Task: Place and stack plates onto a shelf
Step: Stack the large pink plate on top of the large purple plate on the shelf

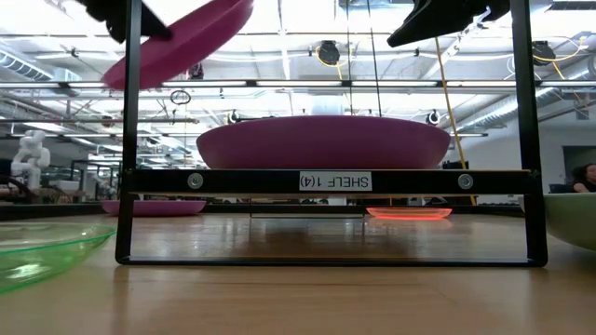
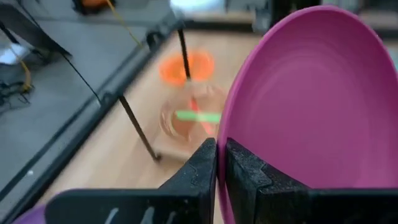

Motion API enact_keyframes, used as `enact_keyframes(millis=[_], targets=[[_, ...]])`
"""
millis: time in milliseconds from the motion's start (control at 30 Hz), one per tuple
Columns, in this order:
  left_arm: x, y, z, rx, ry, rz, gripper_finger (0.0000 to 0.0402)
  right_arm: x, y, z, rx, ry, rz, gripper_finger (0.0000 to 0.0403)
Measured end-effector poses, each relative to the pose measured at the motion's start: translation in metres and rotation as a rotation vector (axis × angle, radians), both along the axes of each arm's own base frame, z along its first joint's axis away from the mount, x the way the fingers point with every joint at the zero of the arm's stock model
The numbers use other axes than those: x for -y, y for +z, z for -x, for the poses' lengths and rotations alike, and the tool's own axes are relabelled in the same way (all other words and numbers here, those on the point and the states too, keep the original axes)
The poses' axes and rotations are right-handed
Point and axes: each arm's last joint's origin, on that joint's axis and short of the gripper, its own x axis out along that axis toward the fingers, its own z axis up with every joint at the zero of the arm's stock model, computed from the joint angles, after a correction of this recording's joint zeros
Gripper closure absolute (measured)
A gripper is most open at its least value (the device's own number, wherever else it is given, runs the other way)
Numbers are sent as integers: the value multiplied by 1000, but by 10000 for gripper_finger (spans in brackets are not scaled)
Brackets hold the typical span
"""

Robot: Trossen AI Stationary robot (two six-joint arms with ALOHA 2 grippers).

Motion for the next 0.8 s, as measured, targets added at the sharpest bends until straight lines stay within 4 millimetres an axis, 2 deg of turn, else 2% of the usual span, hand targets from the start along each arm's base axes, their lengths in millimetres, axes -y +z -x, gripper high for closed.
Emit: enact_keyframes(millis=[133, 267, 500, 800], targets=[[-1, 11, -9, 140, 30, 26, 371, 0, 0, 0, 0, 0, 1, 330], [0, 11, -24, 182, 33, 42, 371, 0, 0, 0, -1, 2, 5, 330], [7, -8, -63, 148, 42, 65, 371, 0, 0, 0, -2, 1, 13, 330], [14, -39, -110, 125, -59, 121, 371, 2, 5, 7, 6, -7, 31, 330]])
